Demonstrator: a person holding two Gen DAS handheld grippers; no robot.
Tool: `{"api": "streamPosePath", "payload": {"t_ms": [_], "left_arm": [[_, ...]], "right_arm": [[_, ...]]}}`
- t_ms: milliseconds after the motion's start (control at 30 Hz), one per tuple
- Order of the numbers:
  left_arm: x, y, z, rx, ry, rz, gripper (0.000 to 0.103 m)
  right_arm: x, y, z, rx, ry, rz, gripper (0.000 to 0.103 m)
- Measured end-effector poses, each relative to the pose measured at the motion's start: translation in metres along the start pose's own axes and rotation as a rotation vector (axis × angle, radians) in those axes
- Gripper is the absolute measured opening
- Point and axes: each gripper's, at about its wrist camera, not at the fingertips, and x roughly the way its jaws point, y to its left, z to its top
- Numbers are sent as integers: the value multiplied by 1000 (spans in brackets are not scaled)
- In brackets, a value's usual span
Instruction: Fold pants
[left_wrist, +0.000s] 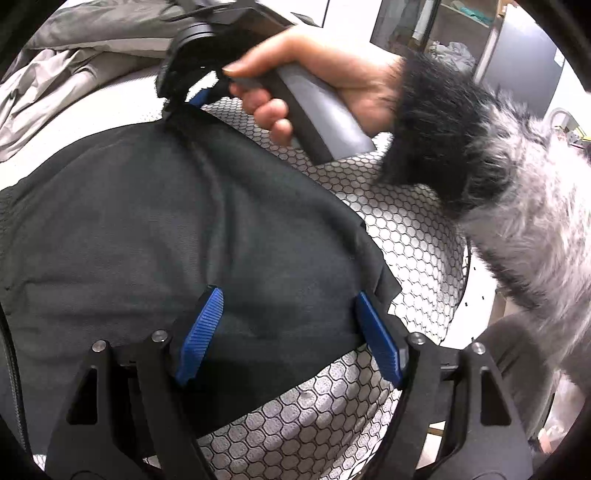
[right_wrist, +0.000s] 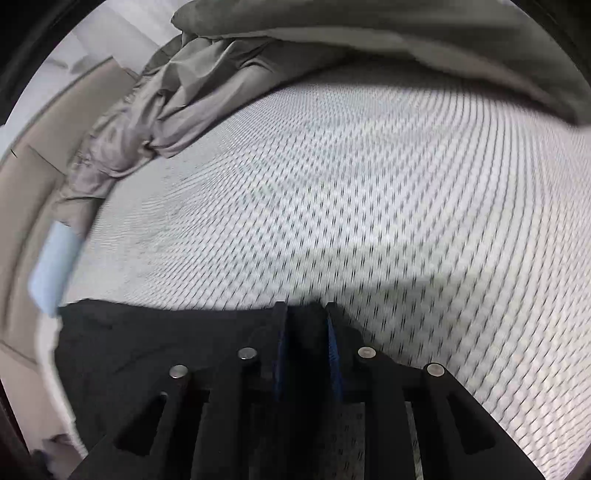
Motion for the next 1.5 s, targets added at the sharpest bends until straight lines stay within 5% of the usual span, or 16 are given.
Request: {"api": "streamPosePath", "payload": {"t_ms": [167, 367, 467, 667, 867, 1000, 1167, 1300, 1500], "left_arm": [[-13, 1, -4, 15, -31, -9, 75], [-28, 20, -7, -130, -72, -9, 76], [-16, 14, -9, -97, -37, 10, 77], [1, 12, -1, -29, 38, 60, 83], [10, 9, -7, 50, 62, 51, 90], [12, 14, -8, 54, 57, 28, 91], [11, 20, -10, 63, 58, 8, 91], [-2, 18, -14, 45, 34, -14, 91], [-28, 46, -18, -33, -10, -27, 91]], "right_arm": [[-50, -1, -31, 5, -9, 49, 41], [-99, -19, -136, 25, 31, 219, 42], [-95, -14, -157, -29, 72, 262, 42], [-64, 12, -124, -126, 125, 263, 41], [-16, 7, -66, -114, 156, 276, 22], [11, 7, -7, -81, 115, 199, 21], [19, -10, 27, -24, 72, 126, 22], [-11, -13, 8, 7, 41, 105, 26], [-72, -26, -100, 48, 51, 190, 25]]}}
